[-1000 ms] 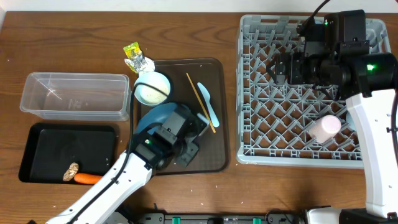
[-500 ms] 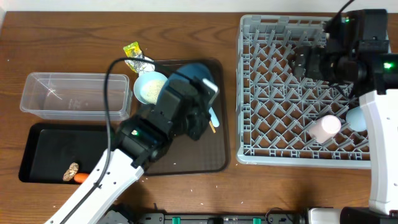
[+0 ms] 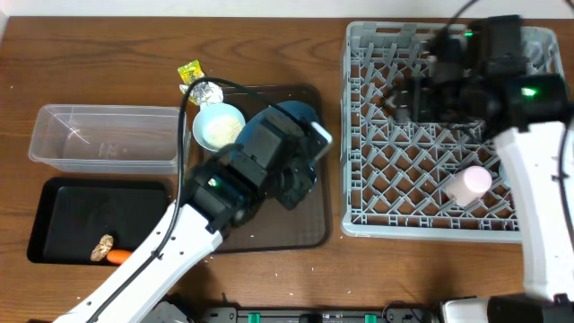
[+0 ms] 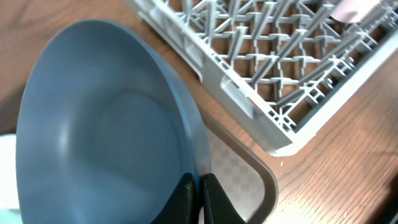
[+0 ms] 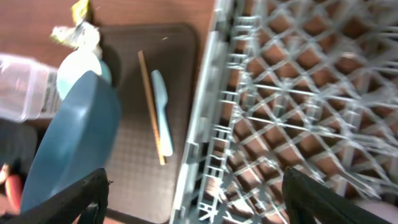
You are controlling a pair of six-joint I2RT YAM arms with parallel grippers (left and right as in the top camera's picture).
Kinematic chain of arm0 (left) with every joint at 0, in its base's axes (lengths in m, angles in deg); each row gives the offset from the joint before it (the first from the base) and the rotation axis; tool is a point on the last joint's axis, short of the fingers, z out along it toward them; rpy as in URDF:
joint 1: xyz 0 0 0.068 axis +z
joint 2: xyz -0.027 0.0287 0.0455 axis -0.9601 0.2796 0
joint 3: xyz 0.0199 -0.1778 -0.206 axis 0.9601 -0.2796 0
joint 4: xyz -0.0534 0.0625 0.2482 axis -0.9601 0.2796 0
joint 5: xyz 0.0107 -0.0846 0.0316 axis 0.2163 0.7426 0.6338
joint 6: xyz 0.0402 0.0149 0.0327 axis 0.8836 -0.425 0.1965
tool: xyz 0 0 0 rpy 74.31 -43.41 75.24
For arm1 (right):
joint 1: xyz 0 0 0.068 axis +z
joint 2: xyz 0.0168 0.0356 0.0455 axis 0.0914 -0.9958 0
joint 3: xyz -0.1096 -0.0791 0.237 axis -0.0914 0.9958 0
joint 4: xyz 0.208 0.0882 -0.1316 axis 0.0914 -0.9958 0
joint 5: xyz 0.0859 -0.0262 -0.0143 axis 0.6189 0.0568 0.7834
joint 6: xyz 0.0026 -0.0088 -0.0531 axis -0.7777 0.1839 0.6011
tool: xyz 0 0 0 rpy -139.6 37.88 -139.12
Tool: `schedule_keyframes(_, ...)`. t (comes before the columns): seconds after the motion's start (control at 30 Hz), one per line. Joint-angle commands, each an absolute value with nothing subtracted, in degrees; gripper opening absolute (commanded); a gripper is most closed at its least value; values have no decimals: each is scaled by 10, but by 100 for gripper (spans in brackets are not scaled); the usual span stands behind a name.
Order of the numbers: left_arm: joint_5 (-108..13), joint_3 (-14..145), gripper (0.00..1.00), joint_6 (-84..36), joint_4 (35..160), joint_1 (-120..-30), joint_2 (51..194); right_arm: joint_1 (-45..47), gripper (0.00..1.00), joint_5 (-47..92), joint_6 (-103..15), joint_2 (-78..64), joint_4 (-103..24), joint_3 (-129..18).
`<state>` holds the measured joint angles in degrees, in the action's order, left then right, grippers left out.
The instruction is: Sort waste into correct bins and load items into the dishwasher rack
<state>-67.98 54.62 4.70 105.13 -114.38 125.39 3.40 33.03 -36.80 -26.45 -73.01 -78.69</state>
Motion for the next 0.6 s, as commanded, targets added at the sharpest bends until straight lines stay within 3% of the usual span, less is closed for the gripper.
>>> schedule_keyframes(0.0,-718,558,6,96,1065,-1164,1241,62,82,365,-333,-299,-715,-777)
schedule_keyframes(0.2,-749,558,6,95,1120,-1180,1245,102,82,388,-328,-353,-688,-777)
schedule_keyframes(0.4,-754,558,6,125,1118,-1188,1245,138,78,496,-272,-406,-649,-777)
schedule_keyframes(0.57,-838,558,6,127,1116,-1222,1245,162,76,502,-275,-430,-644,-777)
